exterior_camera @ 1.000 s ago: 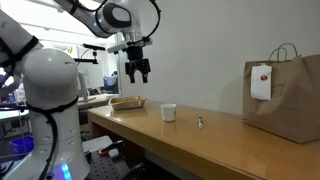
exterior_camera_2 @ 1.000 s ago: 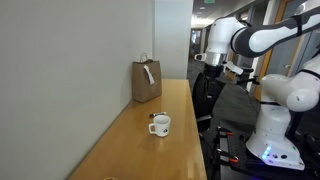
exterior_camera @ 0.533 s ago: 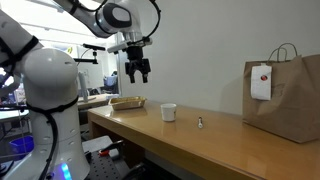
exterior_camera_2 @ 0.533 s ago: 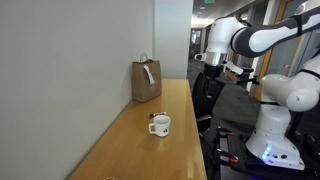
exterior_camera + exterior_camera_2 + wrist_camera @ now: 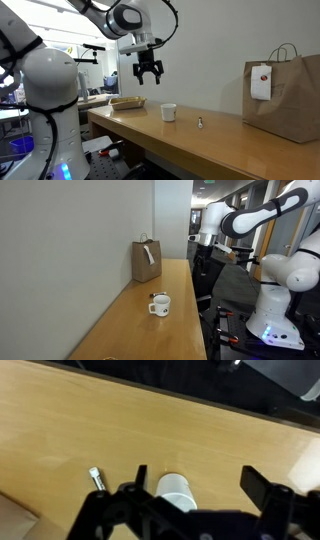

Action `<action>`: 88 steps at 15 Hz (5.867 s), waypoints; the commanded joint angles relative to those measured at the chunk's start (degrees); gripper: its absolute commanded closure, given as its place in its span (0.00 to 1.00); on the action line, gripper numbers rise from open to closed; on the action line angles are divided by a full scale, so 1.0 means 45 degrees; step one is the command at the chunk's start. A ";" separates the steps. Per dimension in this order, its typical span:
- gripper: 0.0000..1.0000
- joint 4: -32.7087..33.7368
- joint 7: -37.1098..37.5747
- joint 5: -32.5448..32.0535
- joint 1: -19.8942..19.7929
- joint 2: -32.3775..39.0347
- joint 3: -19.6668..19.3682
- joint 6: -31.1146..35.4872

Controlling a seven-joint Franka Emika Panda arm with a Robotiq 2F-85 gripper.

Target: Put the marker in the cup then move the cup to the right

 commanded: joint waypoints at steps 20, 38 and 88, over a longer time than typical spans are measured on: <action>0.00 0.9864 -0.7635 0.0998 -0.2991 1.3929 0.0737 0.1911; 0.57 1.1787 -0.7361 0.0358 -0.3866 1.6365 0.1759 0.1770; 0.95 0.4412 -2.1079 1.7106 -0.1374 0.9787 0.1797 0.5427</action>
